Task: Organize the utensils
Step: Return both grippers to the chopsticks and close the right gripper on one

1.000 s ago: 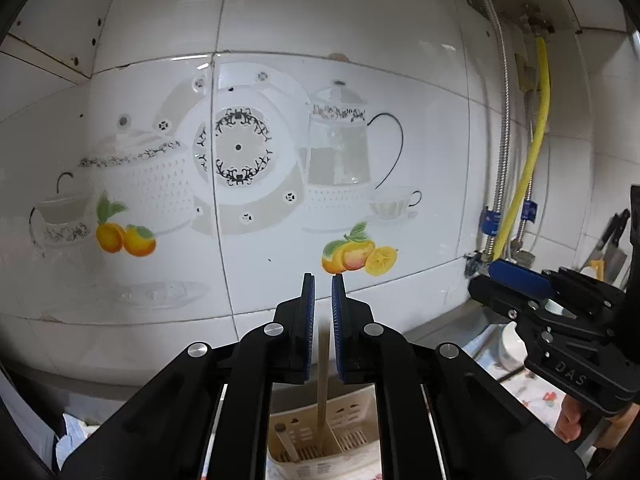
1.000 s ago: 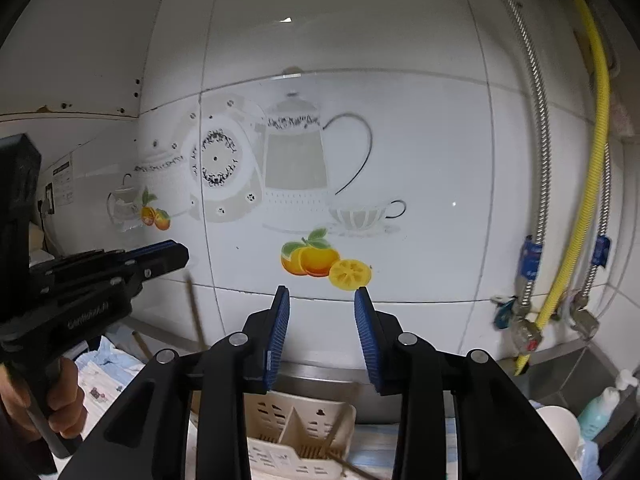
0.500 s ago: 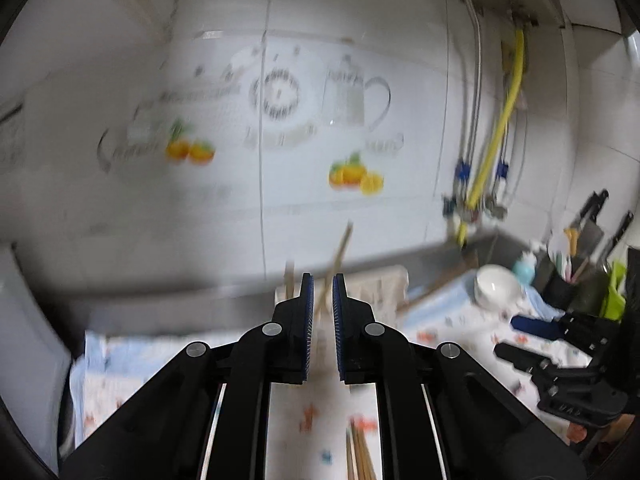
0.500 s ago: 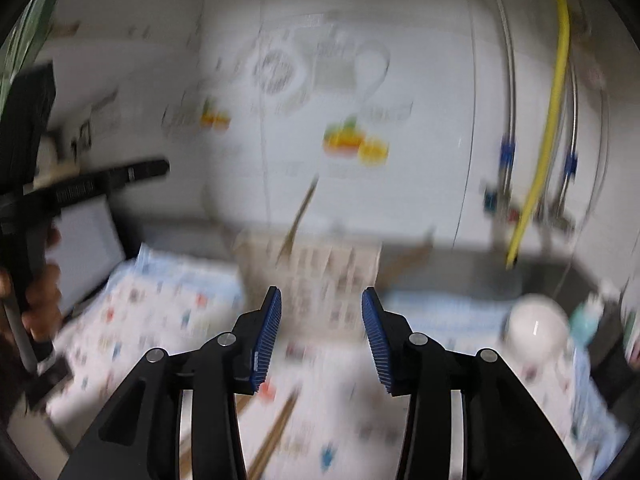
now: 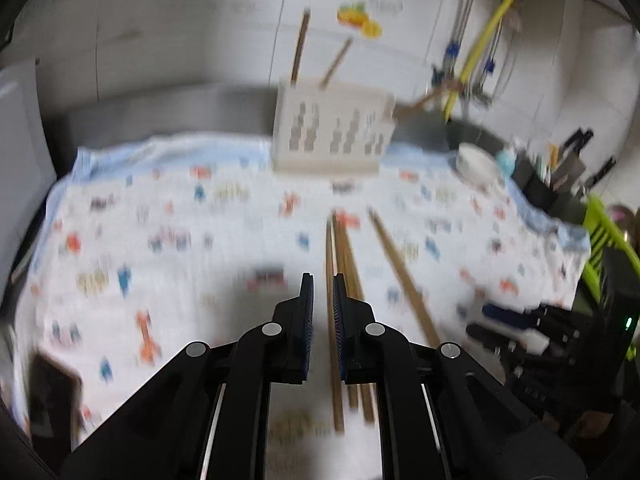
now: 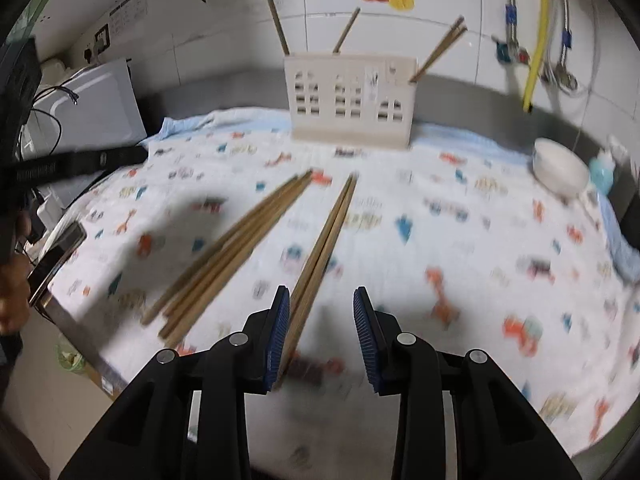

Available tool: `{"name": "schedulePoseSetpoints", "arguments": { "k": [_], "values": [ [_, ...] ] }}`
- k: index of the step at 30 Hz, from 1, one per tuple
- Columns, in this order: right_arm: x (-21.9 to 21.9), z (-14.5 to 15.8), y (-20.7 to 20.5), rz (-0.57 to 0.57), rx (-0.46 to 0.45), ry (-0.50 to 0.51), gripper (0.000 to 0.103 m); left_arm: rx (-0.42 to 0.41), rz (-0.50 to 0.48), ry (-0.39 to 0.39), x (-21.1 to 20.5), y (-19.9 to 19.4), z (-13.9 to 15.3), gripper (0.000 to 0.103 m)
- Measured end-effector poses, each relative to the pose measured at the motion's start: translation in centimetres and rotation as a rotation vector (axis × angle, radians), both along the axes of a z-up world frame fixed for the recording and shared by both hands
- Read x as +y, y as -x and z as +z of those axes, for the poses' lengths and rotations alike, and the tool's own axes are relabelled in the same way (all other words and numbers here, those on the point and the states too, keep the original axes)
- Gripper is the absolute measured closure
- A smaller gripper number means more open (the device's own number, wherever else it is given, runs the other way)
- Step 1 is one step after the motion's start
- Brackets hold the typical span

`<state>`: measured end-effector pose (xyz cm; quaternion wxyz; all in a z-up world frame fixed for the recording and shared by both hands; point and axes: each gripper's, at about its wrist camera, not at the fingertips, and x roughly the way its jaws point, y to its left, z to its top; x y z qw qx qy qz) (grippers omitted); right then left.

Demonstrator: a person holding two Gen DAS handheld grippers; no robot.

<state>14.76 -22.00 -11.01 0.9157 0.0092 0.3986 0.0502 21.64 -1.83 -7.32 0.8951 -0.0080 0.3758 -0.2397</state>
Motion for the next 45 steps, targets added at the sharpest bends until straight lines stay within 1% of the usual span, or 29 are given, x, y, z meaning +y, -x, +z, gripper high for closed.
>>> {"name": "schedulePoseSetpoints", "arguments": {
  "k": [1,3,7,11,13,19,22,25,27,30,32,37,41,43,44,45],
  "values": [
    [0.0,-0.2,0.2,-0.005,0.005,-0.006,0.071,0.012,0.000,0.001,0.1,0.5,-0.7,0.093],
    [0.1,-0.8,0.5,-0.018,0.023,-0.044,0.072,0.064,-0.010,0.015,0.4,1.2,-2.3,0.093],
    [0.2,-1.4,0.8,-0.041,0.047,-0.087,0.074,0.099,-0.017,0.007,0.2,2.4,-4.5,0.093],
    [0.5,-1.9,0.9,-0.049,0.064,-0.104,0.076,0.140,-0.012,0.013,0.1,2.5,-5.8,0.093],
    [0.8,-2.0,1.0,-0.054,0.063,-0.083,0.078,0.156,-0.019,0.025,0.0,2.6,-6.2,0.093],
    [0.8,-2.5,1.0,-0.064,0.082,-0.111,0.079,0.167,-0.028,0.018,-0.5,2.9,-6.9,0.093],
    [1.1,-2.8,1.1,-0.059,0.084,-0.094,0.080,0.179,-0.026,0.013,-0.6,2.9,-7.3,0.093],
    [1.1,-2.9,1.1,-0.069,0.081,-0.067,0.082,0.176,-0.013,-0.013,-0.8,2.8,-7.5,0.093],
    [0.8,-3.1,1.1,-0.071,0.086,-0.073,0.082,0.175,0.001,-0.034,-0.6,2.7,-7.7,0.093],
    [0.8,-3.1,1.1,-0.073,0.082,-0.068,0.083,0.193,0.009,-0.022,-0.4,2.3,-7.8,0.093],
    [0.9,-3.2,1.1,-0.074,0.079,-0.073,0.083,0.188,0.010,-0.030,-0.5,2.4,-7.9,0.093],
    [1.2,-3.4,0.9,-0.078,0.069,-0.059,0.083,0.188,0.016,-0.018,-0.7,2.5,-8.0,0.093],
    [1.6,-3.6,0.8,-0.076,0.047,-0.020,0.083,0.192,0.021,-0.004,-0.6,2.5,-8.1,0.093],
    [1.7,-3.7,0.9,-0.074,0.039,-0.007,0.084,0.196,0.022,-0.001,-0.6,2.5,-8.0,0.093],
    [1.7,-3.6,0.9,-0.078,0.037,-0.009,0.087,0.196,0.021,-0.002,-0.6,2.4,-8.1,0.093],
    [1.5,-3.6,0.9,-0.084,0.036,-0.013,0.092,0.196,0.021,-0.001,-0.6,2.4,-8.1,0.093]
  ]
}}
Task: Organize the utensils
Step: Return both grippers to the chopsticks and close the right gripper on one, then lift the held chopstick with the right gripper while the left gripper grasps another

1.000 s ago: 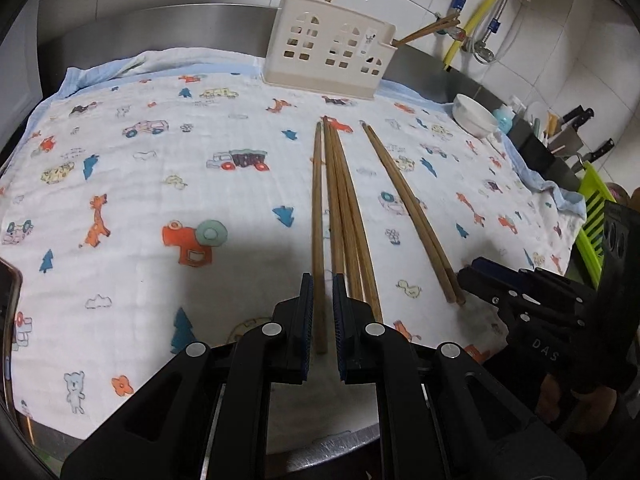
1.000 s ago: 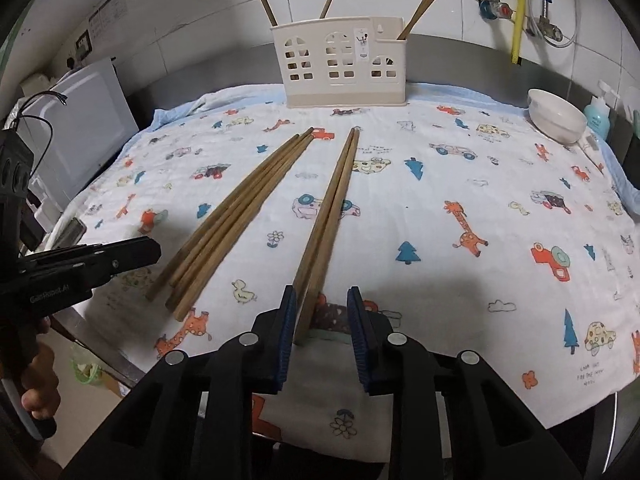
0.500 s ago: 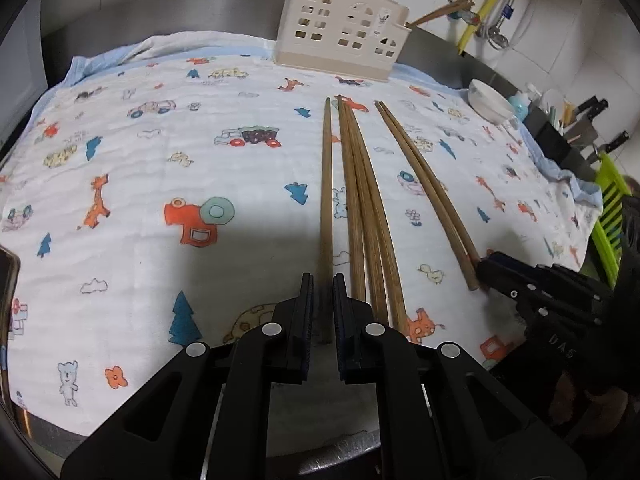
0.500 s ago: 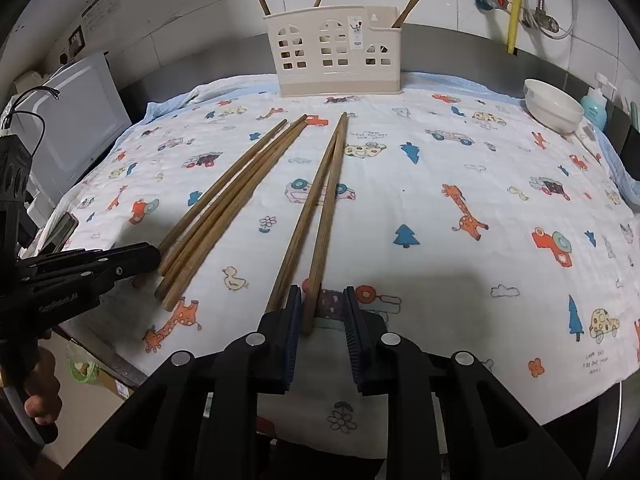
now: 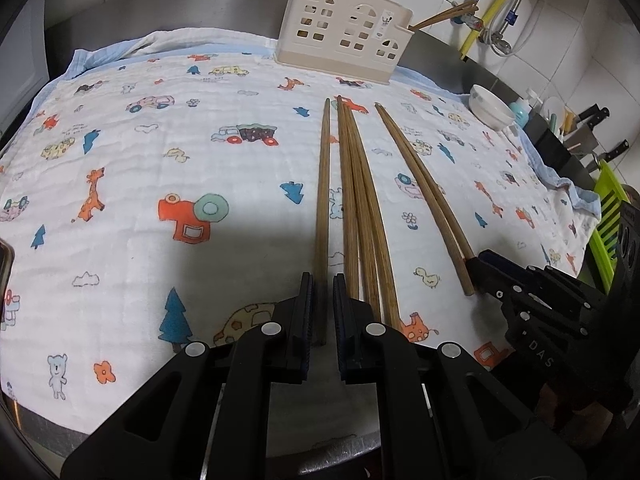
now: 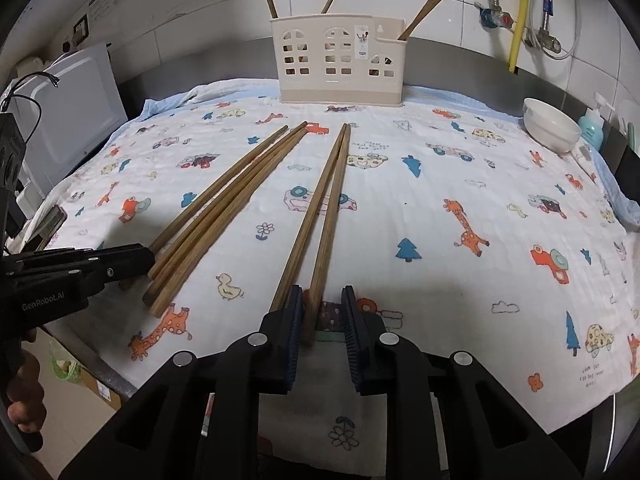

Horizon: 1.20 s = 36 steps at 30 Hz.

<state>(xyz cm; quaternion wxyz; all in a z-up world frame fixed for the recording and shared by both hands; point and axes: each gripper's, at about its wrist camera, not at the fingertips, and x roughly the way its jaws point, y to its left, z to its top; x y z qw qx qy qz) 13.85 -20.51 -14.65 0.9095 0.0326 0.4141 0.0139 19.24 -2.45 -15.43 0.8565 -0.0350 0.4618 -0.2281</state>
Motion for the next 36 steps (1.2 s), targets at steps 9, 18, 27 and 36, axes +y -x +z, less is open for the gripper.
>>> {"name": "schedulePoseSetpoints", "arguments": {
  "k": [9,18,27,36],
  "values": [
    [-1.1,0.3,0.2,-0.014,-0.006,-0.021,0.096,0.023,0.009,-0.002,-0.3,-0.6,0.1,0.093],
    [-2.4,2.9,1.2,-0.014,-0.073,-0.006,0.097,-0.014,0.008,-0.057,-0.9,-0.3,0.3,0.096],
    [-3.0,9.2,0.8,0.028,-0.216,0.026,0.097,-0.127,0.009,-0.034,-0.5,-0.1,3.8,0.097],
    [-4.4,14.7,-4.7,0.118,-0.270,-0.007,0.096,-0.281,-0.015,-0.012,-1.2,-1.8,8.6,0.097]
  ]
}}
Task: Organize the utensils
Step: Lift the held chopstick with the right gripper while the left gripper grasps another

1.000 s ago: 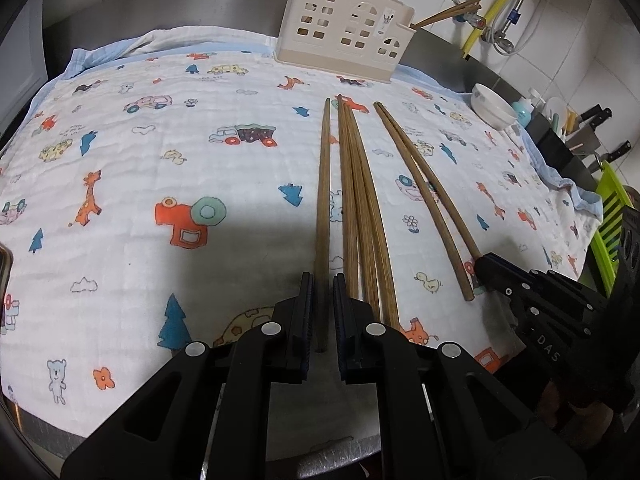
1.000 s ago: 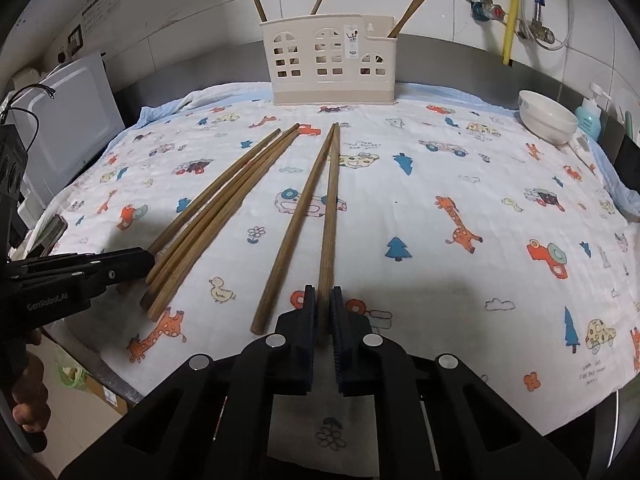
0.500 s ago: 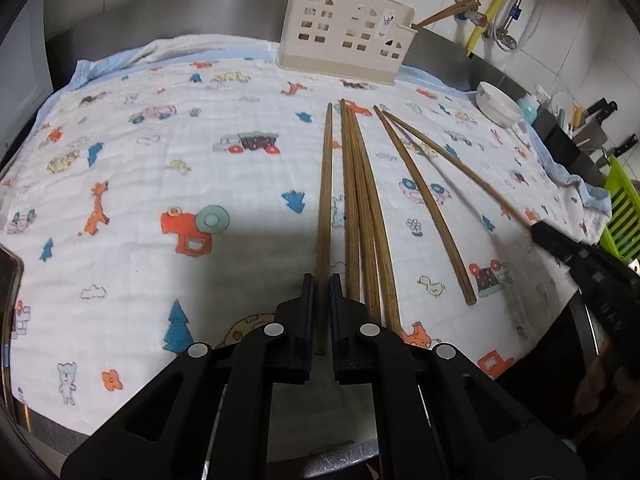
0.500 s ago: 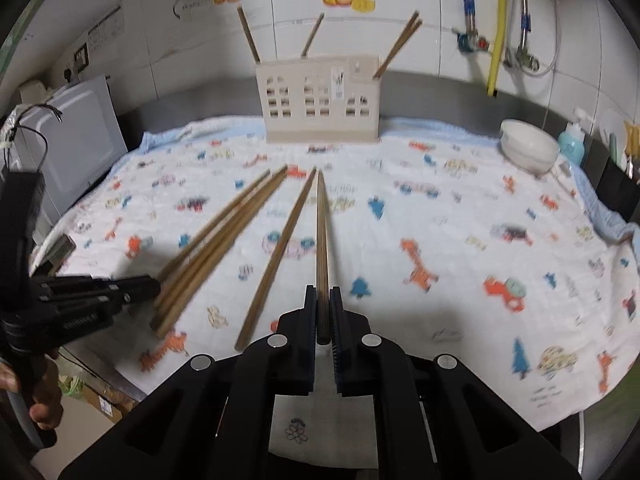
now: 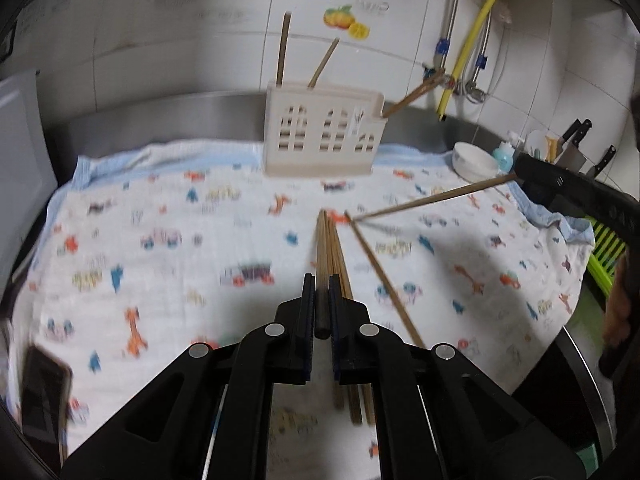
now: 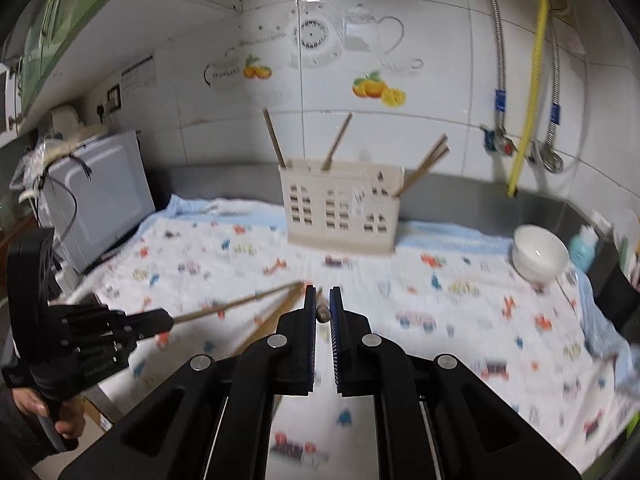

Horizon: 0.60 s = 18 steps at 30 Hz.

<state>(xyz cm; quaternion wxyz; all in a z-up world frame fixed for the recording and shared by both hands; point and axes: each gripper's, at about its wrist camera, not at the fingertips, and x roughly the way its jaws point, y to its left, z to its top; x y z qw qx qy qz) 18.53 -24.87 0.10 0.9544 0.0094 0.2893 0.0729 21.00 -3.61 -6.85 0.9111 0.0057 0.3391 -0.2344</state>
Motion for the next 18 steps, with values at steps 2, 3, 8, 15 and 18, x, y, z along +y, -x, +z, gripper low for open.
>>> {"name": "schedulePoseSetpoints", "arguments": {
  "k": [2,3,8,15,18],
  "values": [
    [-0.2,0.7,-1.2,0.011,0.001,0.000,0.096,-0.026,-0.006,-0.002,-0.2,-0.4,0.6,0.097],
    [-0.4,1.1,-2.0,0.019,0.005,0.001,0.096,-0.035,-0.011,-0.002,-0.3,-0.7,0.9,0.097],
    [-0.9,2.7,-4.9,0.050,0.017,0.006,0.096,-0.055,-0.039,0.000,-0.5,-1.8,1.9,0.097],
    [-1.6,6.4,-8.9,0.058,0.001,0.046,0.097,-0.083,-0.058,-0.020,-1.5,-4.2,3.8,0.097],
    [-2.0,9.1,-10.2,0.045,-0.037,0.073,0.097,-0.101,-0.066,-0.036,-2.0,-5.3,4.9,0.097]
  ]
}}
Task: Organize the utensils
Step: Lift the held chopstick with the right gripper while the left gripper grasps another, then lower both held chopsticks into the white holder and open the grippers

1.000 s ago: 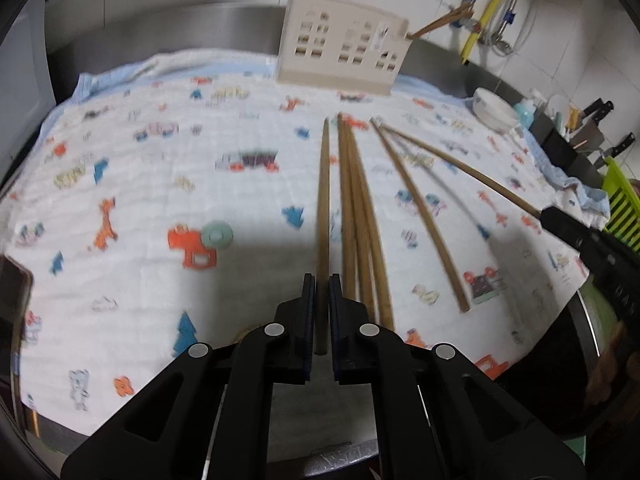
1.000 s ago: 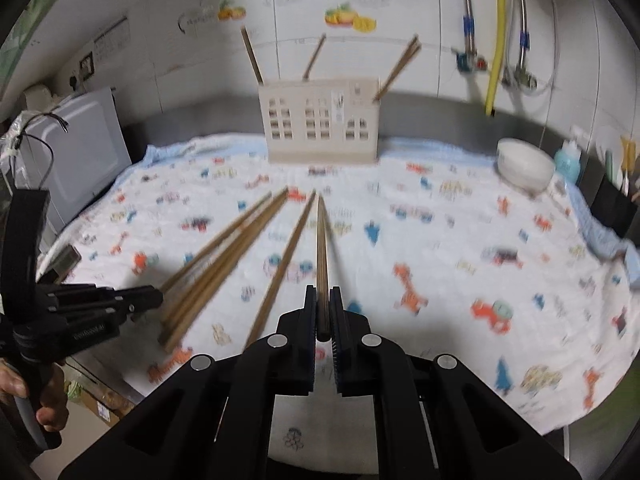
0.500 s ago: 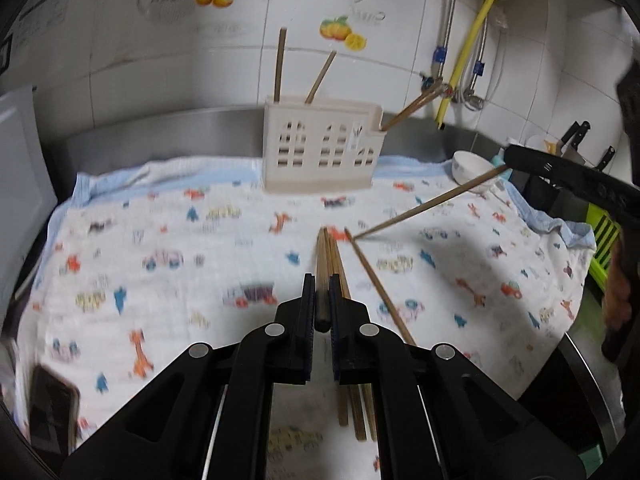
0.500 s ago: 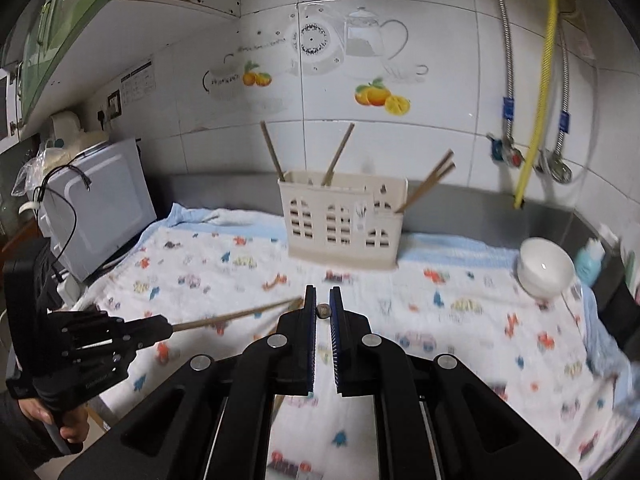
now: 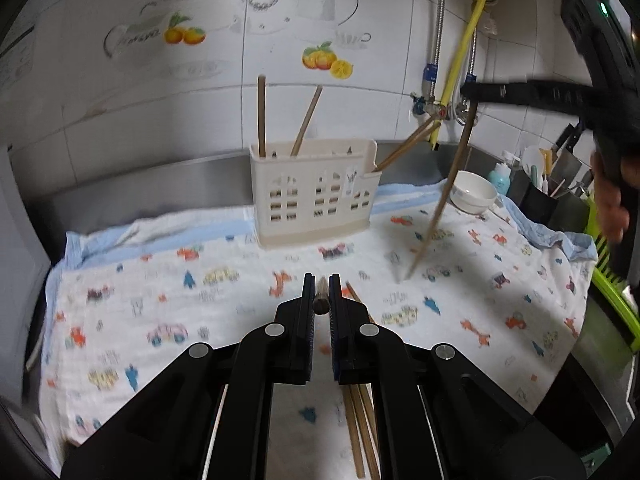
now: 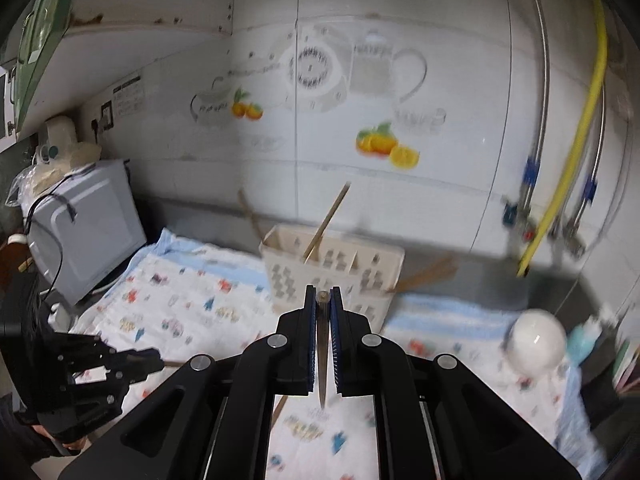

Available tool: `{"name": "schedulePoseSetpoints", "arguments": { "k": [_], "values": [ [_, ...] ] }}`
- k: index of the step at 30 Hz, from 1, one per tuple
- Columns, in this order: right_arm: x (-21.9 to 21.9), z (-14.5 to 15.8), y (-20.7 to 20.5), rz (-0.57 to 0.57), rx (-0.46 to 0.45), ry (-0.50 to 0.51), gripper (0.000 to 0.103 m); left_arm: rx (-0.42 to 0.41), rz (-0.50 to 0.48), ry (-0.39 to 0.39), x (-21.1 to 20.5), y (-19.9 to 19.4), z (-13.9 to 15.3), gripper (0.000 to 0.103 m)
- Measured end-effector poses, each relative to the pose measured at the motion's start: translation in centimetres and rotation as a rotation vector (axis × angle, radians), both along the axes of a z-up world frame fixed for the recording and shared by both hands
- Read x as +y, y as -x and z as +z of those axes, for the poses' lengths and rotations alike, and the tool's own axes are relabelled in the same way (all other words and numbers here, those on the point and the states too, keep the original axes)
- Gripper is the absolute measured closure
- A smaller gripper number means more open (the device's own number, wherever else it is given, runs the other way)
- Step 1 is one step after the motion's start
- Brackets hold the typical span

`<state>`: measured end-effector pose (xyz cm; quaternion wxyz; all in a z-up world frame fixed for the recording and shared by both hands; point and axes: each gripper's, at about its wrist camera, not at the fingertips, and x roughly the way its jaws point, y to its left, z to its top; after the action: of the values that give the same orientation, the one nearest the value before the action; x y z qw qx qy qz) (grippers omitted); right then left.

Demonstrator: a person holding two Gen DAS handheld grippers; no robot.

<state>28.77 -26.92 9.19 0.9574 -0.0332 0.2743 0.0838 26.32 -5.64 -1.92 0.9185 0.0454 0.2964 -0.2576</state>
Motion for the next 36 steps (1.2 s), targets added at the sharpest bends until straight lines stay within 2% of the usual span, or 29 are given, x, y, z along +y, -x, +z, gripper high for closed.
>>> {"name": "schedulePoseSetpoints", "arguments": {
  "k": [6,9,12,16,24,31,36],
  "values": [
    [-1.6,6.0,-2.9,-0.034,-0.119,-0.035,0.097,-0.022,-0.011,-0.025,-1.0,-2.1,1.9,0.097],
    [-2.0,8.1,-4.7,-0.059,-0.182,-0.053,0.097,-0.031,-0.022,-0.018,-1.5,-3.3,3.1,0.097],
    [-2.4,8.8,-6.9,-0.085,-0.213,-0.072,0.097,-0.065,-0.035,-0.024,-2.3,-4.1,4.5,0.097],
    [-2.7,7.8,-9.6,-0.116,-0.230,-0.074,0.097,-0.095,-0.053,-0.029,-3.5,-5.0,5.9,0.098],
    [-3.4,2.5,-13.9,-0.120,-0.172,-0.113,0.097,-0.216,-0.066,0.006,-5.4,-6.4,11.1,0.098],
    [-3.6,-0.5,-15.0,-0.115,-0.122,-0.114,0.097,-0.356,-0.042,0.051,-7.3,-8.7,16.2,0.098],
    [-3.9,-1.2,-15.0,-0.106,-0.110,-0.092,0.097,-0.418,-0.009,0.055,-8.6,-11.2,18.0,0.098]
  ]
}}
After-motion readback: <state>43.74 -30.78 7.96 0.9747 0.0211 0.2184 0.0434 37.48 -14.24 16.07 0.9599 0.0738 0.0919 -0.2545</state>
